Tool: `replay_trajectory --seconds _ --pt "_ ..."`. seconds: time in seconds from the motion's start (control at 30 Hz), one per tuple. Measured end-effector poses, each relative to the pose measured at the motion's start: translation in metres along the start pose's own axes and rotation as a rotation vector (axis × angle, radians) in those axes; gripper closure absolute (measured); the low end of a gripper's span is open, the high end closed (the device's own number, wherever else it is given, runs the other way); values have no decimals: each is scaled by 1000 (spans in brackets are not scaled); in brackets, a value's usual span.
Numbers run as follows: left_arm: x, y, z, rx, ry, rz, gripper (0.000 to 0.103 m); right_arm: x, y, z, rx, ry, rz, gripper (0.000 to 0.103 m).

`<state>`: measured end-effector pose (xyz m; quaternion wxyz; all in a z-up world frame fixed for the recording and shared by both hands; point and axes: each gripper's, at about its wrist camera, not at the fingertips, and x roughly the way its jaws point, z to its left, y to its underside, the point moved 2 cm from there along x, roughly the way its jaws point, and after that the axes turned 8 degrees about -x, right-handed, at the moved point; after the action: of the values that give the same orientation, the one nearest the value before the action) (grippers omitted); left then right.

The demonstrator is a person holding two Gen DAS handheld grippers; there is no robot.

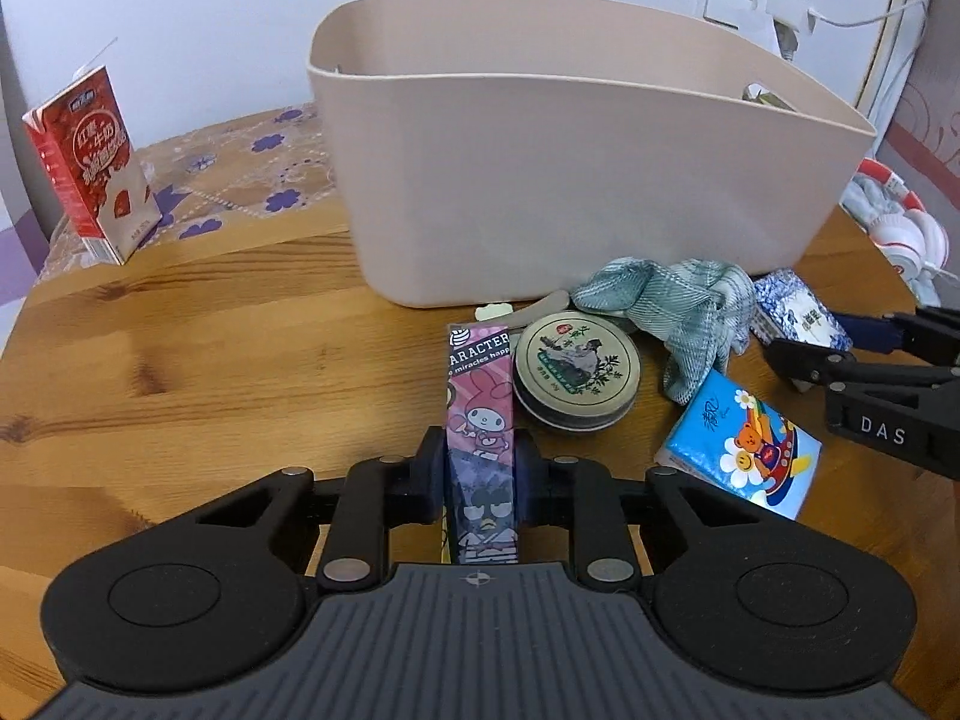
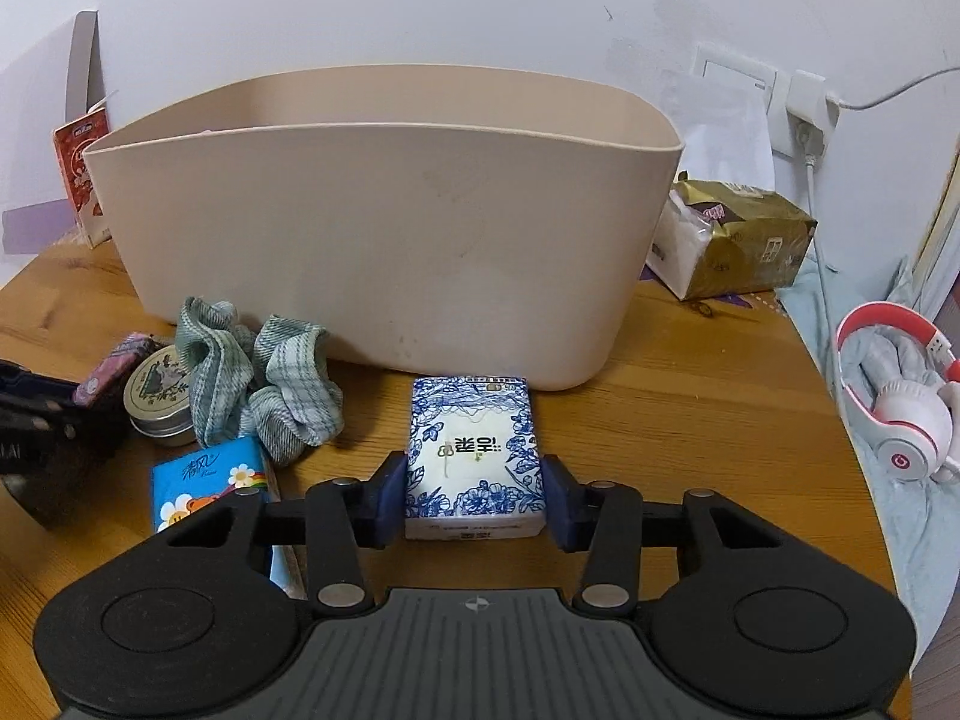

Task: Organize objects
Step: 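Grasp the tall pink box with the left gripper while the right gripper grasps the blue-white tissue pack, then carry both items over the beige bin and open both grippers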

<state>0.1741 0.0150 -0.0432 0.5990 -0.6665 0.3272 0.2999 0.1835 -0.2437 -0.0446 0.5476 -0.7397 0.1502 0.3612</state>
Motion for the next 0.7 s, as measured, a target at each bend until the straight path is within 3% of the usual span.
replay_trajectory --seconds 0.37,0.7 --pt "-19 11 10 25 4 -11 80 -28 18 -10 30 -29 -10 59" --pt "-63 -1 14 45 39 -102 80 -84 1 -9 37 3 -118 59"
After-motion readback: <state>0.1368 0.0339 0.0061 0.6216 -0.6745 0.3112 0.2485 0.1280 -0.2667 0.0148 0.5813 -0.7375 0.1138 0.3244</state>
